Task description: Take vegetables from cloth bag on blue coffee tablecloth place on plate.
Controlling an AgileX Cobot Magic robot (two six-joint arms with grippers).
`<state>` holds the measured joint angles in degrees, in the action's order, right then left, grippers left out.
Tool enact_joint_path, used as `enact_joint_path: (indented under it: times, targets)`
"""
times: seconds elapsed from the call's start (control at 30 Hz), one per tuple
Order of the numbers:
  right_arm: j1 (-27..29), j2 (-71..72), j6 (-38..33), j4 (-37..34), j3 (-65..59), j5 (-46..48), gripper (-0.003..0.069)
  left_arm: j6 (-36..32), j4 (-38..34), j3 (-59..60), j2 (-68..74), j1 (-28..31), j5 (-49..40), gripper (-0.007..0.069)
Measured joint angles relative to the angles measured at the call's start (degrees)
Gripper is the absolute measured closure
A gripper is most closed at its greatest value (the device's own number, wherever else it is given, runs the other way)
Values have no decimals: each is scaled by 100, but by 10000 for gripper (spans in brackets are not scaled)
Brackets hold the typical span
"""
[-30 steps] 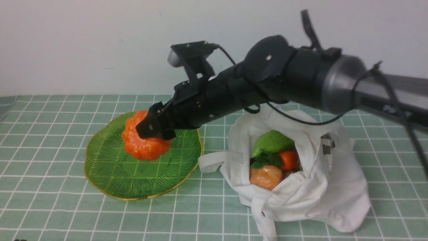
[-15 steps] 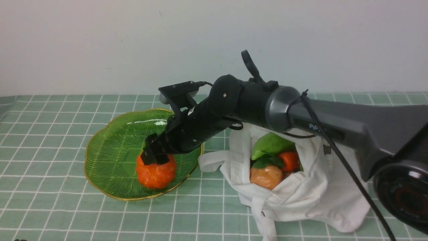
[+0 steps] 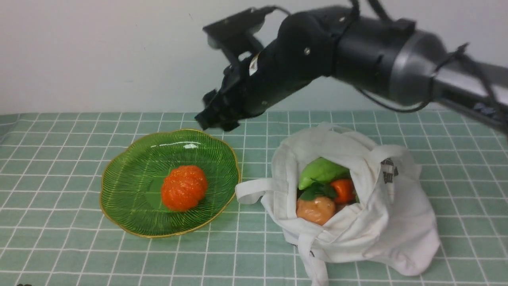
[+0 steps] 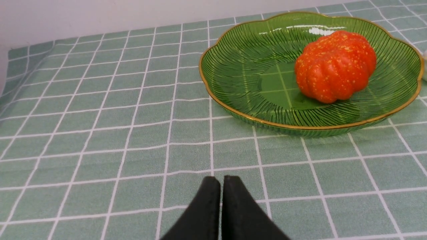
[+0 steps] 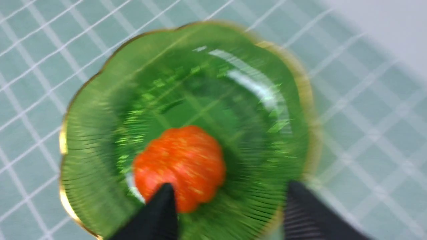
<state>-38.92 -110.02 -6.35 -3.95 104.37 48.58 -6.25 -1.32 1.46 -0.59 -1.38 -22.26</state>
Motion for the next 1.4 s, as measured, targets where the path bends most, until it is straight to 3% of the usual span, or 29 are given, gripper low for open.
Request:
enact_joint_path:
  times: [0.1, 0.2, 0.37, 0.6, 0.97, 1.17, 1.4]
  targets:
    - [17, 737, 911, 1049, -19, 390, 622, 0, 0, 0, 0, 0, 0, 632]
    - [17, 1452, 1460, 1745, -83, 641, 661, 0, 0, 0, 0, 0, 0, 632]
    - [17, 2930, 1903, 2301, -734, 870, 671, 0, 5, 0, 0, 0, 0, 632]
    - [17, 5164, 2447, 2366, -2615, 499, 671, 0, 5, 0, 0, 0, 0, 632]
    - [17, 9332, 3047, 2425, -7100, -1840, 673, 0, 5, 0, 0, 0, 0, 632]
    - [17, 10466, 3111, 2444, -8295, -3125, 673, 0, 10, 0, 0, 0, 0, 632]
    - [17, 10574, 3125, 2462, -8802, -3358, 673, 0, 15, 0, 0, 0, 0, 632]
